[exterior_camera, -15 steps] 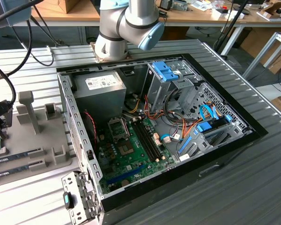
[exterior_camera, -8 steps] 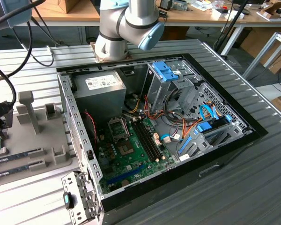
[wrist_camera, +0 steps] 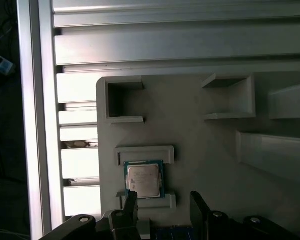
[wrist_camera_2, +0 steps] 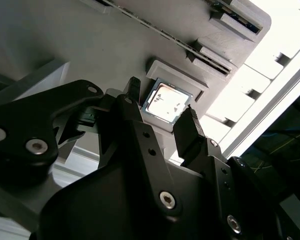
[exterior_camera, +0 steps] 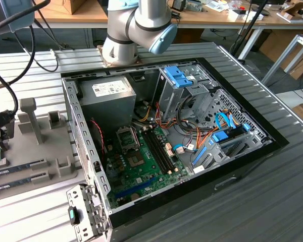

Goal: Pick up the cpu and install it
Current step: 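Pick up the cpu and move it towards the insertion slot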

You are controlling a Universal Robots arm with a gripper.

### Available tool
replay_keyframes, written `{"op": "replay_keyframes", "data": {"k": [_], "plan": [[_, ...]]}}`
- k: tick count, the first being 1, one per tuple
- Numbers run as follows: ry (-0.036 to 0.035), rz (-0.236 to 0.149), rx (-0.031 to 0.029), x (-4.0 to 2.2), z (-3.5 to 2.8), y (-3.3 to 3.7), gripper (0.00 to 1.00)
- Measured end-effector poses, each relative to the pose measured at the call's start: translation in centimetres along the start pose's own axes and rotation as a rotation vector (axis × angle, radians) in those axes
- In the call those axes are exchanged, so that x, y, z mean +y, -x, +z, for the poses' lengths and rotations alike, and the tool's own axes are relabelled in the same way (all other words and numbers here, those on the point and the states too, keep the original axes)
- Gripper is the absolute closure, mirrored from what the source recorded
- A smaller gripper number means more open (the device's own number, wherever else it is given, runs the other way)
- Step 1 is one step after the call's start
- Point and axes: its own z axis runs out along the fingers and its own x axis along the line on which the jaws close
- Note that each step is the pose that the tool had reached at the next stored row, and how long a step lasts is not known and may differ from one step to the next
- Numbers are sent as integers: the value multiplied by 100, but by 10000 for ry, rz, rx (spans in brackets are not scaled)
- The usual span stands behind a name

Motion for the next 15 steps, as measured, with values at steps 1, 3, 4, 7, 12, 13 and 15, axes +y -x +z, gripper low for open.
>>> {"op": "replay_keyframes", "data": {"k": [1,3,4,7,12,13,15], "plan": [[0,0,0,0,2,0,46],[1,0,-2,0,14,0,46],[0,0,0,0,22,0,46],[-1,1,2,0,42,-4,46],[0,0,0,-1,64,-26,46],[0,-1,0,-1,68,-28,46],[-1,0,1,-1,71,-30,46]]}}
